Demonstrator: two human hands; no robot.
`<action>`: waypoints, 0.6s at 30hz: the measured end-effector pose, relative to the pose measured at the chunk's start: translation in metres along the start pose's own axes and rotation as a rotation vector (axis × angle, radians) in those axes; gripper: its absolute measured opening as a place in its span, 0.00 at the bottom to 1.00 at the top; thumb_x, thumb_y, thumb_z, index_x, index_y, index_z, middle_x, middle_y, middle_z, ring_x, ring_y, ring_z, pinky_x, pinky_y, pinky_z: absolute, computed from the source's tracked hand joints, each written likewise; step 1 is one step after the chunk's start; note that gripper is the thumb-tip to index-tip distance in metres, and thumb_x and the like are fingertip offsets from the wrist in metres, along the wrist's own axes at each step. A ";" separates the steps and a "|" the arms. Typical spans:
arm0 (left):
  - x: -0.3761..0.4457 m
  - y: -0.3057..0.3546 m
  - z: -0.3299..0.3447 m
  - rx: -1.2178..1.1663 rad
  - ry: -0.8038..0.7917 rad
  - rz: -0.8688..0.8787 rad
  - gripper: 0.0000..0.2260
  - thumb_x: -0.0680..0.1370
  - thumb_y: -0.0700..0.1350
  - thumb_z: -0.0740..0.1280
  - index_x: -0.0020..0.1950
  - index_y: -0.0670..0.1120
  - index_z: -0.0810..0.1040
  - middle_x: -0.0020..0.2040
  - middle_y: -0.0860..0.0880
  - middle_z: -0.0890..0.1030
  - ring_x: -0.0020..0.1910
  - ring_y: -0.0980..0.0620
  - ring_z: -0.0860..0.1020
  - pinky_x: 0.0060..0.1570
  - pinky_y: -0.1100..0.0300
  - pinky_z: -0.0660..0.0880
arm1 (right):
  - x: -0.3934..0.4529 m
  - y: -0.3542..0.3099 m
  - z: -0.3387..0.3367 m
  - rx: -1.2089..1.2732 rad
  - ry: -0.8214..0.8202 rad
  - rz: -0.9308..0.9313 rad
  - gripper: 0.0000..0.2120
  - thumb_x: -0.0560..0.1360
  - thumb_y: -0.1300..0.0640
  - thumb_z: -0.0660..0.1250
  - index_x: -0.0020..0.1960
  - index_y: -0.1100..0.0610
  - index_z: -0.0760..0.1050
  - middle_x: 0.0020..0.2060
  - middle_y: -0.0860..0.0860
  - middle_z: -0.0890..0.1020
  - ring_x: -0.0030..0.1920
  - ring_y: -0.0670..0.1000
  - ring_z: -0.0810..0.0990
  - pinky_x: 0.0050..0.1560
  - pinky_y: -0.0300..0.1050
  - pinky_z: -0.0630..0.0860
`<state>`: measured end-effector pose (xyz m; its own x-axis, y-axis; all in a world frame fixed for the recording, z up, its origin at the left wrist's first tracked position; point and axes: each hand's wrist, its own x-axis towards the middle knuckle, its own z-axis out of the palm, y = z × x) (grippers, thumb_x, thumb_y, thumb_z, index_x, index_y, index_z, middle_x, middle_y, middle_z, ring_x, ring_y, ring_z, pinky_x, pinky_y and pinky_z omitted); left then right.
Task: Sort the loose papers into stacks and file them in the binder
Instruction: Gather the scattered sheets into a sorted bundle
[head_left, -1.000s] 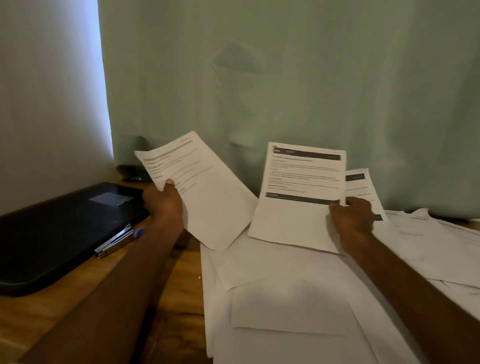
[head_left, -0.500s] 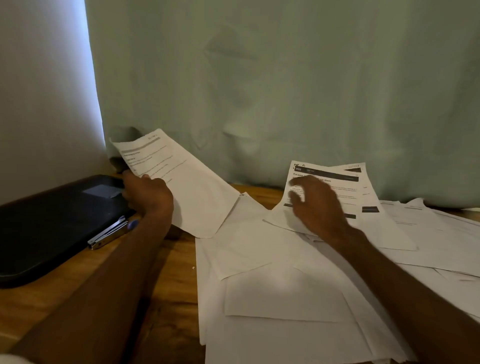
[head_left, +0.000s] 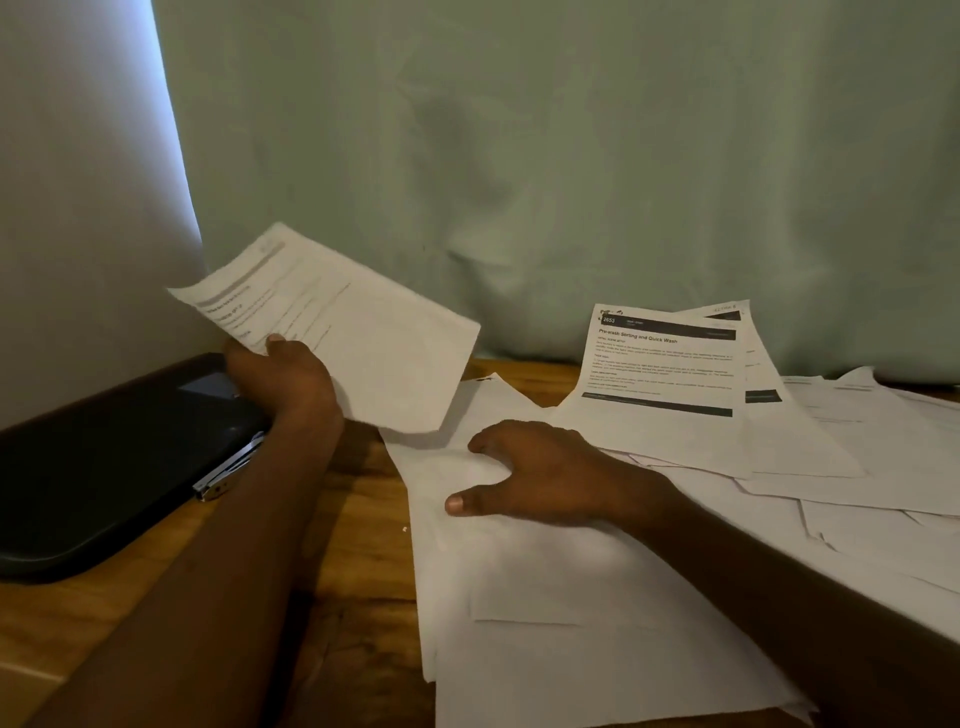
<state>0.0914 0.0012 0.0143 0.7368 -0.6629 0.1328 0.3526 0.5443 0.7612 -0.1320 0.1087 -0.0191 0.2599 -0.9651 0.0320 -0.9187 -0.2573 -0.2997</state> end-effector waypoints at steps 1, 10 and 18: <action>0.002 0.000 0.001 0.011 -0.009 0.041 0.12 0.84 0.35 0.60 0.67 0.39 0.73 0.57 0.47 0.79 0.58 0.52 0.80 0.46 0.70 0.79 | 0.001 0.000 0.001 0.012 0.034 -0.007 0.40 0.70 0.25 0.64 0.76 0.44 0.66 0.75 0.44 0.71 0.73 0.51 0.70 0.73 0.56 0.67; 0.009 -0.011 -0.001 0.025 -0.054 -0.002 0.15 0.83 0.36 0.64 0.70 0.42 0.75 0.61 0.48 0.81 0.54 0.55 0.81 0.43 0.69 0.80 | 0.009 0.008 -0.004 0.087 0.361 0.020 0.16 0.73 0.44 0.76 0.58 0.48 0.85 0.51 0.46 0.85 0.50 0.50 0.81 0.50 0.47 0.77; 0.018 -0.021 -0.015 -0.116 -0.353 -0.495 0.12 0.83 0.45 0.66 0.66 0.49 0.77 0.57 0.50 0.83 0.54 0.48 0.81 0.58 0.45 0.79 | -0.011 0.060 -0.067 1.791 0.388 0.020 0.11 0.80 0.58 0.68 0.60 0.61 0.81 0.55 0.60 0.85 0.52 0.58 0.86 0.52 0.55 0.84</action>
<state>0.1058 -0.0145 -0.0092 0.2413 -0.9705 -0.0009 0.6788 0.1681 0.7148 -0.2098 0.1008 0.0266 -0.0609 -0.9895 0.1307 0.5328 -0.1430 -0.8340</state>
